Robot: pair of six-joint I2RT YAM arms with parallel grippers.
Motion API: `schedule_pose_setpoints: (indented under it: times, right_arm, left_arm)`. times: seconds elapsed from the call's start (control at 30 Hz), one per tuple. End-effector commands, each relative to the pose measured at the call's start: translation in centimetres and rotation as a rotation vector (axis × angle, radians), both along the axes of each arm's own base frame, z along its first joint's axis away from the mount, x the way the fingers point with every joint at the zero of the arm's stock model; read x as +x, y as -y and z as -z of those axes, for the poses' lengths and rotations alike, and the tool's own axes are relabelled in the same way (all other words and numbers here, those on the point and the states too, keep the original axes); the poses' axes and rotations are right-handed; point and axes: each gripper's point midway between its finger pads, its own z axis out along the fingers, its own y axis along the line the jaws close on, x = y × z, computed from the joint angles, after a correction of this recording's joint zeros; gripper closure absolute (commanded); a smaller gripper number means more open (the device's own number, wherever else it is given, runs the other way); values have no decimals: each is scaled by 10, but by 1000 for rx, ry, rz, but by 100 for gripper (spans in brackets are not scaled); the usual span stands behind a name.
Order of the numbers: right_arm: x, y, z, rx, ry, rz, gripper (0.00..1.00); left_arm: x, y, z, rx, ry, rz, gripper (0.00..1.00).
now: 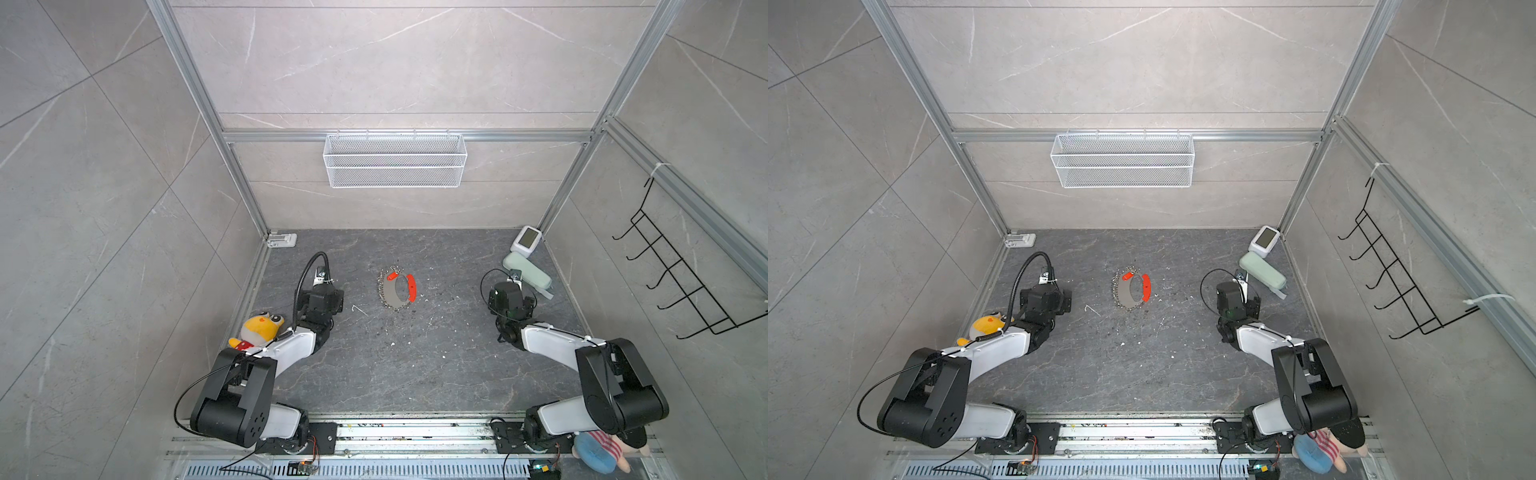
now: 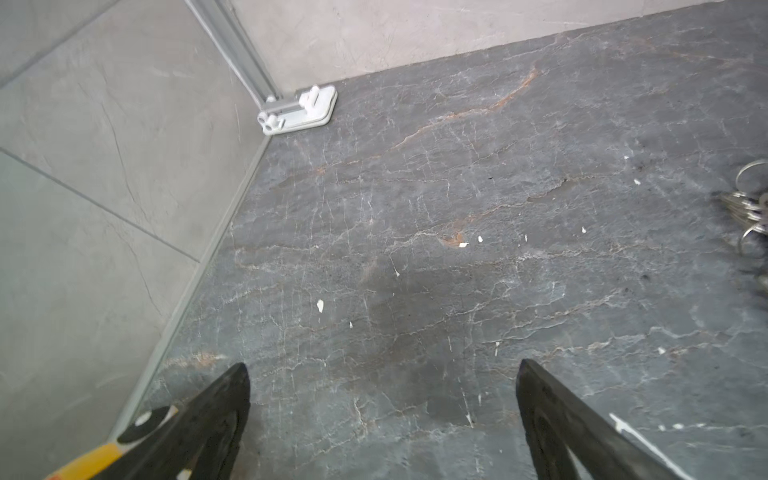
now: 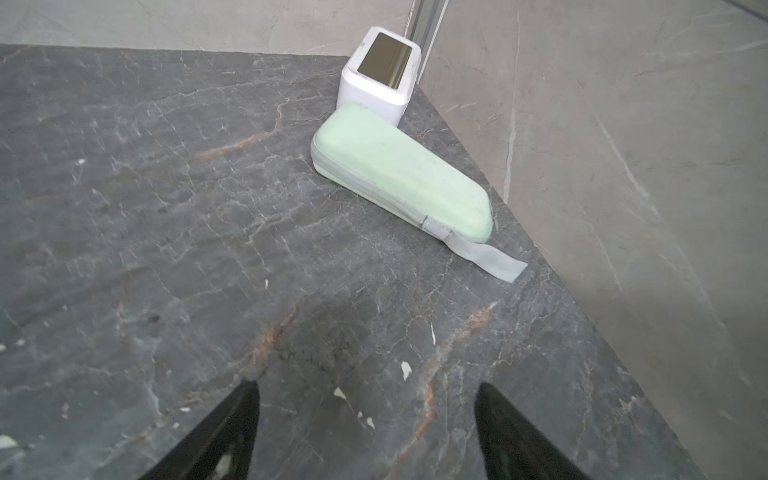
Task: Put the keys on the keyring
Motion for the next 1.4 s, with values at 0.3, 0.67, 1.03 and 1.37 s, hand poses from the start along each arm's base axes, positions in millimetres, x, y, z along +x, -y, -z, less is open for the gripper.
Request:
schedule_pose_setpoints:
  times: [0.3, 0.67, 1.03, 1.37]
  right_arm:
    - [6, -37, -22, 46, 261, -273, 1]
    - [10, -42, -10, 51, 237, -304, 1]
    - [13, -41, -10, 55, 239, -304, 1]
    - [17, -39, -8, 85, 225, -323, 1]
  left_arm:
    - [14, -52, -40, -104, 227, -36, 0]
    - [-10, -44, -1, -172, 181, 22, 0]
    - [-5, -51, 28, -198, 165, -1, 0]
    - [-1, -53, 29, -227, 144, 14, 0]
